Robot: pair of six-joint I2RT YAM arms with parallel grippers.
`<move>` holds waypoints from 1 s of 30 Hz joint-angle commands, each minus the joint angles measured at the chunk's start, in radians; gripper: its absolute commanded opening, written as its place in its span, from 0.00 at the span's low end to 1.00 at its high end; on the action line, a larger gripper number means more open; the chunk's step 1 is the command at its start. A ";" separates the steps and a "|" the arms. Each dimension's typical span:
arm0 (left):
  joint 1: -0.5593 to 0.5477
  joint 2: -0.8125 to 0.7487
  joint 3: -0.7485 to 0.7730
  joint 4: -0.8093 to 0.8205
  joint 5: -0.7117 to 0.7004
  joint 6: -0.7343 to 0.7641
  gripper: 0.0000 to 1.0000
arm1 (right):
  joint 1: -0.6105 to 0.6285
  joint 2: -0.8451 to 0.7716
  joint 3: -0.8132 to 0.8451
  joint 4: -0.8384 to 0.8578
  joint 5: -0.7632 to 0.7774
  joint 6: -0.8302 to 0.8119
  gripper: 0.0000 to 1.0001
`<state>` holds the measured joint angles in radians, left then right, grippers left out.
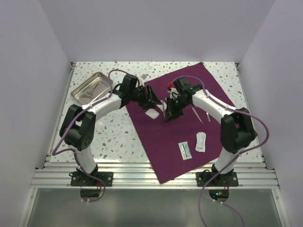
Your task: Prepare the surgical pack
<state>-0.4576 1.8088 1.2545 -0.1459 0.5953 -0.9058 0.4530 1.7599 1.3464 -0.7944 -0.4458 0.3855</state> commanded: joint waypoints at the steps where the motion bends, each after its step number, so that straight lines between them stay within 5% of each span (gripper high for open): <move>1: -0.023 0.006 -0.038 0.112 0.049 -0.080 0.53 | 0.016 -0.039 0.031 0.118 -0.094 0.113 0.00; 8: -0.030 0.014 -0.047 0.103 0.044 -0.084 0.51 | 0.024 -0.037 0.057 0.155 -0.128 0.159 0.00; 11: -0.030 0.030 -0.033 0.111 0.052 -0.084 0.40 | 0.030 -0.027 0.071 0.156 -0.136 0.161 0.00; 17: -0.023 0.080 0.002 0.129 0.089 -0.085 0.00 | 0.033 -0.020 0.082 0.149 -0.133 0.158 0.00; 19: -0.016 0.092 0.011 0.129 0.100 -0.079 0.00 | 0.032 -0.013 0.086 0.146 -0.126 0.156 0.00; 20: -0.004 0.092 0.019 0.120 0.095 -0.068 0.00 | 0.032 -0.005 0.100 0.109 -0.114 0.147 0.04; 21: 0.005 0.092 0.045 0.099 0.084 -0.021 0.00 | 0.033 0.001 0.112 0.083 -0.081 0.123 0.26; 25: 0.077 0.122 0.196 -0.151 -0.043 0.229 0.00 | 0.029 0.030 0.194 -0.080 0.099 0.025 0.53; 30: 0.223 0.193 0.426 -0.455 -0.323 0.595 0.00 | -0.016 0.049 0.237 -0.198 0.211 -0.082 0.52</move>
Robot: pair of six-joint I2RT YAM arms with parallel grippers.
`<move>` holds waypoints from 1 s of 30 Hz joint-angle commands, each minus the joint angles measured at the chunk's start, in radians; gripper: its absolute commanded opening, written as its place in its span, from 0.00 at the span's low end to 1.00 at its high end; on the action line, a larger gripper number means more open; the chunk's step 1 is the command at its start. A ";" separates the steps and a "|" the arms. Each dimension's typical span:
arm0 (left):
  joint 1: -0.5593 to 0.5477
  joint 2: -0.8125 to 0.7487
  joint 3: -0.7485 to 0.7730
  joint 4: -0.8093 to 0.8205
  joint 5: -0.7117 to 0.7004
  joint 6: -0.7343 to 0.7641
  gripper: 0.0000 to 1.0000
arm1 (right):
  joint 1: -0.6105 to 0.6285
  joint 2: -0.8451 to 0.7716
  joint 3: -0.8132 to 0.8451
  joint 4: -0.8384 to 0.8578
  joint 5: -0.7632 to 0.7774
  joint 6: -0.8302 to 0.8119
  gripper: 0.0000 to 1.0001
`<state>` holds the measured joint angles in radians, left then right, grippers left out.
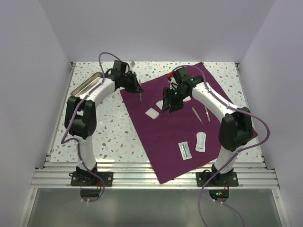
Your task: Prepare the surgical pack
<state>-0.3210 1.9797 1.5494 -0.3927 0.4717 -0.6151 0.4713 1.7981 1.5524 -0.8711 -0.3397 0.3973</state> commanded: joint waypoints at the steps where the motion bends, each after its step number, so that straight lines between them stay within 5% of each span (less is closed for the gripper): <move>1: 0.126 0.039 0.149 -0.233 -0.291 0.343 0.00 | -0.046 0.009 0.029 -0.123 0.090 -0.100 0.50; 5: 0.174 0.074 0.233 -0.256 -0.589 0.541 0.00 | -0.097 0.014 0.037 -0.157 0.079 -0.120 0.50; 10: 0.195 0.159 0.299 -0.256 -0.874 0.611 0.00 | -0.123 0.055 0.072 -0.193 0.084 -0.146 0.50; 21: 0.260 0.235 0.319 -0.189 -1.076 0.733 0.00 | -0.157 0.035 -0.006 -0.172 0.064 -0.173 0.51; 30: 0.283 0.304 0.348 -0.181 -0.999 0.790 0.00 | -0.180 0.041 -0.009 -0.190 0.094 -0.176 0.52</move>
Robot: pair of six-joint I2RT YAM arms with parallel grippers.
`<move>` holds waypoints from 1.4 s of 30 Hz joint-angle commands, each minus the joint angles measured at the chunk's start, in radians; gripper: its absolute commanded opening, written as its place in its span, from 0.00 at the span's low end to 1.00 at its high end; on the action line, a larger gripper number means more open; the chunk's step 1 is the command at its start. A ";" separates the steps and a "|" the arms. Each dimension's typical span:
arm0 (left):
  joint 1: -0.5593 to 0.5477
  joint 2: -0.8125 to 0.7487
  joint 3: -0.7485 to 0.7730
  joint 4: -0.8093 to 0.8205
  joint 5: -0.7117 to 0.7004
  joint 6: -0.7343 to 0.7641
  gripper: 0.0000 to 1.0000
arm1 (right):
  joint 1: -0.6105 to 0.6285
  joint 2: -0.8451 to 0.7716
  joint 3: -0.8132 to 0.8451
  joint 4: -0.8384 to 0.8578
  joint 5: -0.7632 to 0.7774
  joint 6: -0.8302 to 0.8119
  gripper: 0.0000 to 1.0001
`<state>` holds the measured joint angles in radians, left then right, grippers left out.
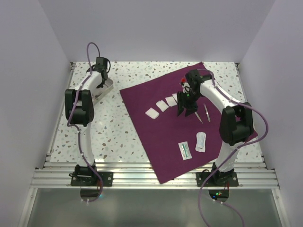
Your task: Prepare the surgical pack
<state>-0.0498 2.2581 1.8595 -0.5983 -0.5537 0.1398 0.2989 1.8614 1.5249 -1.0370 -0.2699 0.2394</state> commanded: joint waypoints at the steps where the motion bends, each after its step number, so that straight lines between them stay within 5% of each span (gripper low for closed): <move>1: 0.011 0.031 0.037 0.026 0.049 0.038 0.00 | -0.009 -0.022 0.018 -0.026 0.047 -0.017 0.52; 7: 0.011 0.054 0.056 0.015 0.112 0.009 0.00 | -0.032 -0.010 -0.023 -0.043 0.155 0.005 0.50; 18: 0.030 0.069 0.087 -0.055 0.159 -0.097 0.38 | -0.133 -0.077 -0.203 0.045 0.239 -0.002 0.45; 24: 0.030 0.034 0.145 -0.147 0.219 -0.232 0.49 | -0.145 -0.059 -0.194 0.054 0.324 -0.043 0.50; 42: 0.024 -0.285 -0.227 -0.028 0.624 -0.474 0.56 | -0.162 0.064 -0.143 0.153 0.327 -0.078 0.47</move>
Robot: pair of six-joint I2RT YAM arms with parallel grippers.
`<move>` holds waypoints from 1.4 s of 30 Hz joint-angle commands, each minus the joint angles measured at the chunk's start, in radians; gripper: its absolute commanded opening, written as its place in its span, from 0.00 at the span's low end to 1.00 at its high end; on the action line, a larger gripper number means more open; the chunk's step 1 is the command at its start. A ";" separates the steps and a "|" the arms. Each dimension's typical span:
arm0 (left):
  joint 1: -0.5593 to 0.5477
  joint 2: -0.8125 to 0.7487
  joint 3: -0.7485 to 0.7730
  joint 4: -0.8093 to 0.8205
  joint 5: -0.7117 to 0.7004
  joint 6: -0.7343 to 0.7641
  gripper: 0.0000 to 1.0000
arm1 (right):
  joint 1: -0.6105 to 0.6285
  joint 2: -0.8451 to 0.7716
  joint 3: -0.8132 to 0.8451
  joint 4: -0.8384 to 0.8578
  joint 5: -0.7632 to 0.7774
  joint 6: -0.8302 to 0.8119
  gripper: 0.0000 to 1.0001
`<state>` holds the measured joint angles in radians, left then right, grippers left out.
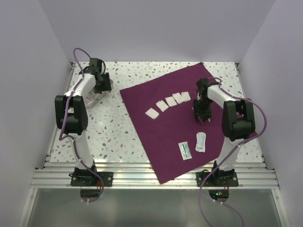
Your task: Prepare the surgical pack
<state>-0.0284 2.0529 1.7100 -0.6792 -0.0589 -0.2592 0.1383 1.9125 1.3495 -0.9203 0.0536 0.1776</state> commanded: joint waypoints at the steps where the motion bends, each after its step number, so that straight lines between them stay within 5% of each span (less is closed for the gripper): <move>1: 0.001 -0.095 -0.119 0.064 0.142 -0.078 0.56 | -0.002 0.017 0.031 0.040 0.002 -0.015 0.47; 23: -0.076 -0.249 -0.220 0.096 0.252 -0.110 0.56 | -0.019 0.011 -0.079 0.090 -0.015 -0.033 0.40; 27: -0.076 -0.260 -0.217 0.095 0.252 -0.110 0.56 | -0.017 0.008 -0.093 0.093 -0.018 -0.032 0.35; 36: -0.079 -0.280 -0.222 0.093 0.257 -0.109 0.56 | -0.019 0.022 -0.062 0.077 -0.038 -0.021 0.09; 42: -0.080 -0.295 -0.231 0.093 0.255 -0.109 0.56 | -0.017 0.011 -0.030 0.040 -0.026 -0.006 0.09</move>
<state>-0.1055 1.8183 1.4899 -0.6147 0.1802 -0.3573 0.1234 1.9213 1.2972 -0.8497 0.0315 0.1566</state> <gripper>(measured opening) 0.562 0.115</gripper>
